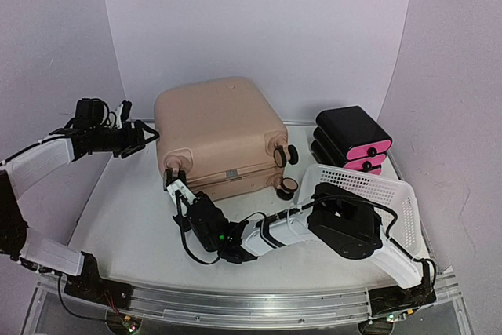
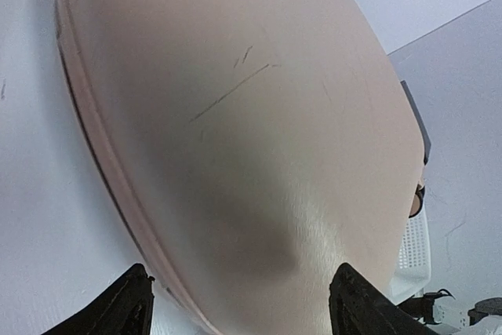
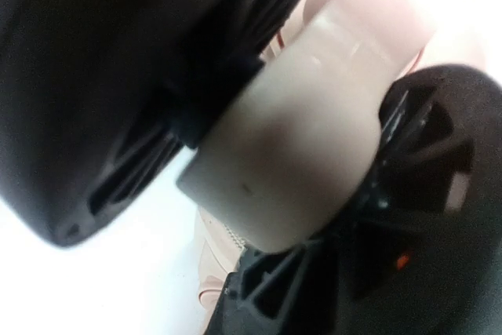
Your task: Open, take out, and arrange the luggage
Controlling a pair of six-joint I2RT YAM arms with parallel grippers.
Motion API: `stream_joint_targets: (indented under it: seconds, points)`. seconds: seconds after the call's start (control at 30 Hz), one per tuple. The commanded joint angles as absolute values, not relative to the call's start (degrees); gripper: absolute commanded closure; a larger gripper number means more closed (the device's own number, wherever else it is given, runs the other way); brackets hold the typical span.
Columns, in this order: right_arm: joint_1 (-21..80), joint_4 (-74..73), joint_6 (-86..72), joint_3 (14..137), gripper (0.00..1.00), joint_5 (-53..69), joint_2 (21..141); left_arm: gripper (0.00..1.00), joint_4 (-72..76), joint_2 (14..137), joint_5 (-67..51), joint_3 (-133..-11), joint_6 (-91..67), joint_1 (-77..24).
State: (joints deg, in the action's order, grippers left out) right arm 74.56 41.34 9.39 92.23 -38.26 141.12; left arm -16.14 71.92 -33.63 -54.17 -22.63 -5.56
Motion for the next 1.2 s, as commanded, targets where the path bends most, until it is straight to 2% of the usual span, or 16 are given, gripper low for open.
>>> stream_joint_targets:
  seconds: [0.0, 0.23, 0.37, 0.57, 0.67, 0.73, 0.83, 0.93, 1.0, 1.07, 1.17]
  points:
    - [79.1, 48.6, 9.4, 96.6, 1.00, -33.2, 140.9, 0.21, -6.6, 75.8, -40.8, -58.8, -22.6, -7.4]
    - [80.1, 46.9, 9.5, 102.9, 1.00, -35.6, 144.9, 0.28, -6.5, 78.1, -40.8, -54.1, -23.1, -11.0]
    - [80.1, 43.9, 9.2, 111.5, 1.00, -37.1, 149.9, 0.33, -6.6, 77.0, -40.3, -52.1, -22.3, -12.7]
    - [79.7, 42.7, 11.8, 117.4, 1.00, -39.6, 153.9, 0.34, -9.5, 73.3, -40.7, -50.7, -18.5, -12.6]
    - [79.2, 38.2, 8.8, 119.8, 1.00, -37.3, 155.0, 0.33, -12.6, 72.3, -36.3, -50.5, -17.8, -12.6]
    - [79.0, 36.8, 7.9, 119.3, 1.00, -36.3, 154.6, 0.33, -13.5, 70.8, -34.1, -50.3, -18.4, -12.2]
    - [78.9, 36.7, 6.9, 112.4, 1.00, -35.4, 149.4, 0.32, -17.1, 67.1, -30.6, -51.1, -19.1, -11.4]
    - [78.8, 36.7, 7.0, 110.0, 0.96, -34.8, 147.1, 0.27, -22.2, 62.8, -24.6, -52.0, -20.7, -11.3]
    - [78.6, 36.7, 6.5, 110.5, 0.83, -34.4, 147.5, 0.26, -25.2, 59.5, -19.6, -51.5, -22.9, -11.3]
    - [78.6, 36.6, 4.6, 108.4, 0.61, -32.1, 145.6, 0.25, -27.3, 56.8, -18.2, -50.2, -24.3, -11.3]
    - [78.7, 30.0, -1.5, 100.6, 0.37, -28.2, 137.8, 0.24, -28.7, 52.2, -18.8, -46.1, -26.5, -11.3]
